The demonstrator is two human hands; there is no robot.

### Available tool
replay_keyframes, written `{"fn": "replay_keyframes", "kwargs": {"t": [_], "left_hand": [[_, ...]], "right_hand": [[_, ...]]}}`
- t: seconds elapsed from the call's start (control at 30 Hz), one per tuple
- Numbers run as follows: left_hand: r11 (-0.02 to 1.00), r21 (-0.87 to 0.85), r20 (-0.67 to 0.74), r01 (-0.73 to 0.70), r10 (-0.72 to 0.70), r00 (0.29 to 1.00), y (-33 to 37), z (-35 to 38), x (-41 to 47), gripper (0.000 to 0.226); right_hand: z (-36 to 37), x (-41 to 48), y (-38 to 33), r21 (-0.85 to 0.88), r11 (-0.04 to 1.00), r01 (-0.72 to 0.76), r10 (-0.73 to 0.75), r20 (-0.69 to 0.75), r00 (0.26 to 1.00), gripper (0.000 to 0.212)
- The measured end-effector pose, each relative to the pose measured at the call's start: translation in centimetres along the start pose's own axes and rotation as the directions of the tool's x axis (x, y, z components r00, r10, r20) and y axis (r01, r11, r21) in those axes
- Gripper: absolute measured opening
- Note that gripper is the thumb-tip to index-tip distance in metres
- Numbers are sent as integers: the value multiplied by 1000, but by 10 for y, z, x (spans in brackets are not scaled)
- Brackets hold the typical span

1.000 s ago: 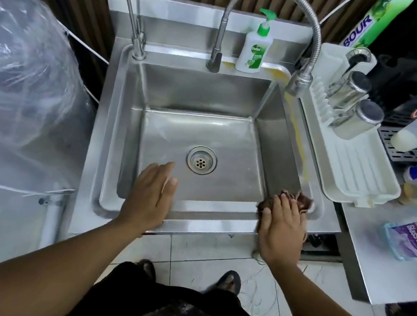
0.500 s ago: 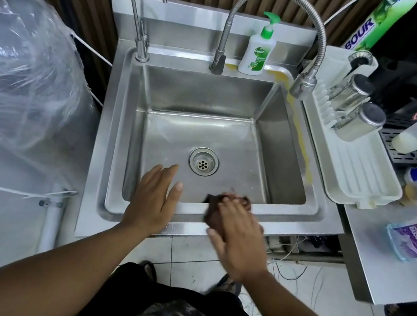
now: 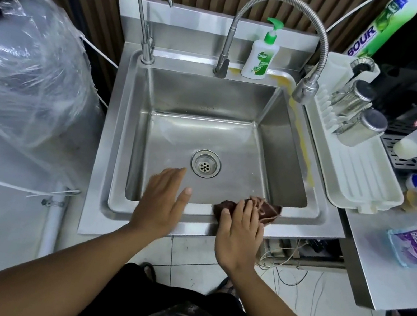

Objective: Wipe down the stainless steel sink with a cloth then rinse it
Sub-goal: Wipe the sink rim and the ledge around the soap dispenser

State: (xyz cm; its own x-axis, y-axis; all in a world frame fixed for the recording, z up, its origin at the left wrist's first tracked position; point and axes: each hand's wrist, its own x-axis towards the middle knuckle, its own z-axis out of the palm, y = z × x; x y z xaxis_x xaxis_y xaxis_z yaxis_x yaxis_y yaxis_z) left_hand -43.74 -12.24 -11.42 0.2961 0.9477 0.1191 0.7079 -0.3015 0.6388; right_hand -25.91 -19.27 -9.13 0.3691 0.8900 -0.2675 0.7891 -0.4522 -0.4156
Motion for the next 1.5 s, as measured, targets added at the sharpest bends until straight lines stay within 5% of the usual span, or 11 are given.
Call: {"fn": "replay_keyframes", "kwargs": {"t": [0.1,0.2,0.33,0.6,1.1,1.37,1.5], "left_hand": [[991,41,94,-131,126,988,32,17,-7,56],[962,141,303,-233,182,935,63,45,-9,58],[894,322,492,-310,122,862,75,52,-2,60],[746,511,480,-428,166,862,11,-3,-31,67],[675,672,389,-306,30,921,-107,-120,-93,64],[702,617,407,-355,101,908,-82,-95,-76,60],[725,551,472,-413,137,871,-55,-70,-54,62]], "right_hand": [[-26,13,22,-6,989,148,-148,-81,986,43],[-34,22,61,-299,909,290,-306,-9,952,59],[-14,15,68,-350,875,334,-359,-8,933,62],[22,-6,10,-426,748,509,-541,54,839,57],[106,-44,-134,-311,636,706,-665,244,706,63],[77,-24,-108,-367,581,726,-650,328,686,68],[53,-1,-73,-403,566,719,-689,248,681,66]]}}
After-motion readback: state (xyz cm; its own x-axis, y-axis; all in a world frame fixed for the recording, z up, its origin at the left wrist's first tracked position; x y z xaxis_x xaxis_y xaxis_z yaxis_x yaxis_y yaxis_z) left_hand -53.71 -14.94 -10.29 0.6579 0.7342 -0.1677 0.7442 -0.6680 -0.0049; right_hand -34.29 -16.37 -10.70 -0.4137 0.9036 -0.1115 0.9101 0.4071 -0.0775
